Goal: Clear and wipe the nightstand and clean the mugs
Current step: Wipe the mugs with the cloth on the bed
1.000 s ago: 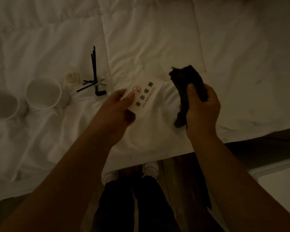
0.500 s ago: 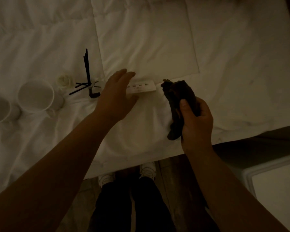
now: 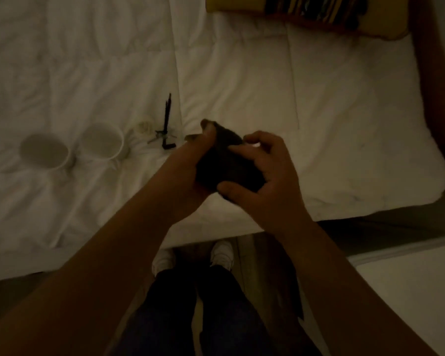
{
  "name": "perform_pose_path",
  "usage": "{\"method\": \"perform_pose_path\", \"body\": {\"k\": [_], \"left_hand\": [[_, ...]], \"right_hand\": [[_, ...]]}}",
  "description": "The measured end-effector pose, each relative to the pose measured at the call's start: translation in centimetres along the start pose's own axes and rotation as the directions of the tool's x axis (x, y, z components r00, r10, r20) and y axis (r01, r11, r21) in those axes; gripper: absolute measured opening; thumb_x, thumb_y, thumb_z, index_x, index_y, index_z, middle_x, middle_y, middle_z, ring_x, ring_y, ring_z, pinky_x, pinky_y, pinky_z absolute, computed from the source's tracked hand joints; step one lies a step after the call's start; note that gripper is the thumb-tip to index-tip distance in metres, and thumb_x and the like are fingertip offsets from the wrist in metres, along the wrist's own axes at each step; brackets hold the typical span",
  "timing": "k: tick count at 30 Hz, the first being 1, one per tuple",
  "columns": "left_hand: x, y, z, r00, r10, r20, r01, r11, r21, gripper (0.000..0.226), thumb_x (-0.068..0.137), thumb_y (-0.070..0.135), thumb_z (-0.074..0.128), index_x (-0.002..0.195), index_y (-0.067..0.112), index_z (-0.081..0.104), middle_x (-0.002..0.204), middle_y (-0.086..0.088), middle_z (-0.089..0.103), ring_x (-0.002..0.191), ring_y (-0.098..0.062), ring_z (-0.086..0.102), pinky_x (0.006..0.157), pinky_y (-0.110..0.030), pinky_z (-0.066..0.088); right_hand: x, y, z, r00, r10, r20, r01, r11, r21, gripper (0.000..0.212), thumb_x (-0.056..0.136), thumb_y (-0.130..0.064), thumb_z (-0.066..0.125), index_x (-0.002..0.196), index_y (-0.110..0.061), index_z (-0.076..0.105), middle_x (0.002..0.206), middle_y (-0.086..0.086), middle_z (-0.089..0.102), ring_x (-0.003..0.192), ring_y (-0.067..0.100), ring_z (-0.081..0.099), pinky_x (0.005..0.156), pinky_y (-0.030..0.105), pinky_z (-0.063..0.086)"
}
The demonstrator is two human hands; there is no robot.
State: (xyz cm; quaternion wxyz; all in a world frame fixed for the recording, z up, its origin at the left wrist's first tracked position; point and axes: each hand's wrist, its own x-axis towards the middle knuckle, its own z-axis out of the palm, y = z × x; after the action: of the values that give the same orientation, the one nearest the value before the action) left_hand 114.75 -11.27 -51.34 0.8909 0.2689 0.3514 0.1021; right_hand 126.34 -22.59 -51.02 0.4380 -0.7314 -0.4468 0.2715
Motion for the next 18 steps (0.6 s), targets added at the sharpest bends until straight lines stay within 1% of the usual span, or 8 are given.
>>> {"method": "perform_pose_path", "body": {"k": [3,5,7,9,12,15,16,18], "left_hand": [[-4.0,3.1,0.5,0.992,0.125,-0.029,-0.12,0.982,0.146,0.045,0.082,0.014,0.064,0.125,0.002,0.054,0.118,-0.02,0.066,0.111,-0.034,0.063,0.083,-0.038,0.056],[-7.7,5.3,0.7,0.981,0.182,-0.067,-0.165,0.967,0.196,0.04,0.078,0.004,0.066,0.118,0.004,0.058,0.111,-0.017,0.069,0.106,-0.034,0.066,0.08,-0.037,0.057],[-11.4,7.2,0.9,0.964,0.235,-0.121,-0.207,0.956,0.207,0.036,0.078,-0.002,0.061,0.114,0.005,0.059,0.107,-0.018,0.07,0.104,-0.035,0.066,0.078,-0.039,0.057],[-16.5,9.1,0.7,0.931,0.304,-0.2,-0.265,0.943,0.202,0.034,0.083,-0.004,0.057,0.116,0.004,0.057,0.11,-0.023,0.067,0.105,-0.039,0.065,0.082,-0.046,0.056],[-21.5,10.2,0.1,0.9,0.354,-0.256,-0.34,0.935,0.095,0.042,0.079,0.003,0.066,0.119,0.004,0.056,0.111,-0.02,0.068,0.105,-0.037,0.065,0.078,-0.041,0.057],[-28.6,10.9,-1.2,0.785,0.444,-0.432,-0.425,0.894,0.146,0.056,0.071,0.008,0.076,0.123,0.008,0.054,0.111,-0.016,0.068,0.105,-0.036,0.066,0.072,-0.035,0.058],[-30.8,10.9,-1.8,0.726,0.463,-0.508,-0.432,0.882,0.186,0.066,0.068,0.01,0.08,0.127,0.015,0.052,0.116,-0.015,0.064,0.106,-0.035,0.065,0.074,-0.037,0.059],[-35.6,10.8,-2.8,0.611,0.472,-0.636,-0.415,0.874,0.251,0.083,0.057,0.018,0.084,0.129,0.041,0.049,0.12,-0.008,0.057,0.103,-0.029,0.067,0.078,-0.044,0.059]], "right_hand": [[0.3,-5.0,-1.2,0.996,-0.03,0.083,0.024,0.996,0.083,0.053,0.082,-0.038,0.061,0.131,-0.025,0.047,0.127,-0.001,0.047,0.114,0.01,0.05,0.094,0.019,0.044],[0.9,-8.1,-2.0,0.979,0.082,0.185,-0.103,0.989,0.104,0.057,0.079,-0.035,0.068,0.131,-0.034,0.043,0.122,-0.009,0.053,0.106,0.005,0.056,0.089,0.02,0.05],[1.6,-10.7,-2.7,0.886,0.221,0.407,-0.271,0.96,0.069,0.046,0.078,-0.031,0.076,0.118,-0.034,0.054,0.109,-0.011,0.063,0.096,0.006,0.064,0.085,0.031,0.056],[2.1,-14.3,-2.1,0.752,0.226,0.619,-0.343,0.936,0.075,0.032,0.074,-0.026,0.08,0.103,-0.025,0.065,0.093,-0.001,0.072,0.086,0.018,0.07,0.079,0.043,0.058],[2.3,-18.3,-0.4,0.729,0.136,0.67,-0.381,0.895,0.232,0.029,0.067,-0.023,0.082,0.093,-0.021,0.067,0.087,0.009,0.073,0.081,0.031,0.072,0.07,0.042,0.057],[1.9,-23.3,3.1,0.649,0.076,0.757,-0.45,0.841,0.301,0.033,0.067,-0.01,0.08,0.093,-0.019,0.061,0.092,0.02,0.067,0.081,0.046,0.067,0.07,0.058,0.054],[1.9,-24.9,4.3,0.609,0.059,0.791,-0.47,0.83,0.3,0.035,0.067,-0.006,0.078,0.094,-0.02,0.06,0.094,0.021,0.065,0.08,0.047,0.067,0.067,0.057,0.055],[1.5,-28.1,7.0,0.517,0.006,0.856,-0.489,0.823,0.29,0.04,0.068,-0.004,0.077,0.098,-0.023,0.059,0.095,0.018,0.067,0.078,0.048,0.066,0.057,0.045,0.057]]}}
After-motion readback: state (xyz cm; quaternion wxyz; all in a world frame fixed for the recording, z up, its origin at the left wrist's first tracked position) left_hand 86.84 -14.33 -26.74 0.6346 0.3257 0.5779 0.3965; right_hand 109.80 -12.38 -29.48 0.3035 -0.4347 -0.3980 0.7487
